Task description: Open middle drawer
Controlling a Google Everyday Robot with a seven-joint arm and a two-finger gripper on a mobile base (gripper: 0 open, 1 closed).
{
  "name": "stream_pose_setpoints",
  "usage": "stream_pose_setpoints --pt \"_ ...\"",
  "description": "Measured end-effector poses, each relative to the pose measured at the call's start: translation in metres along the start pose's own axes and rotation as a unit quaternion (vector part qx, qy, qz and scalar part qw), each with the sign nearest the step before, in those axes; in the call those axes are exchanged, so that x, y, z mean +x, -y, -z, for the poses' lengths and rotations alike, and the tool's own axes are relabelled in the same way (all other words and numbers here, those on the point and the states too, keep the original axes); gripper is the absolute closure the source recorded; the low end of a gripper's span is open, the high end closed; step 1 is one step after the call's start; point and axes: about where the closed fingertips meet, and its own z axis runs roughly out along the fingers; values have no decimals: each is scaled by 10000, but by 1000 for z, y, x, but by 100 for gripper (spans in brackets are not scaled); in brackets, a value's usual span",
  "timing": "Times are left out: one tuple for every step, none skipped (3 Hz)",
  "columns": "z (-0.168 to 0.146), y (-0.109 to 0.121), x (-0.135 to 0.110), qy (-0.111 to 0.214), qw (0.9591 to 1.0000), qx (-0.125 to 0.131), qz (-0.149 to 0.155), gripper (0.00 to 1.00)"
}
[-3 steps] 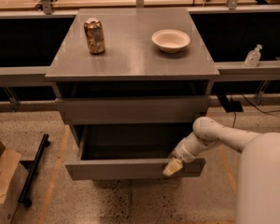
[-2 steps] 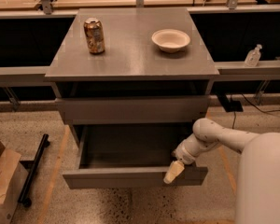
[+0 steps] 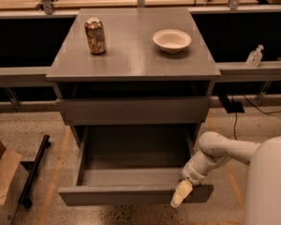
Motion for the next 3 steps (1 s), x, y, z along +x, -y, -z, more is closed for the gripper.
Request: stream_pose_setpoints --pt "0 0 0 0 10000 0 -2 0" --pt "20 -18 12 -170 9996 175 -112 0" --pt "59 -31 10 -342 9967 732 111 0"
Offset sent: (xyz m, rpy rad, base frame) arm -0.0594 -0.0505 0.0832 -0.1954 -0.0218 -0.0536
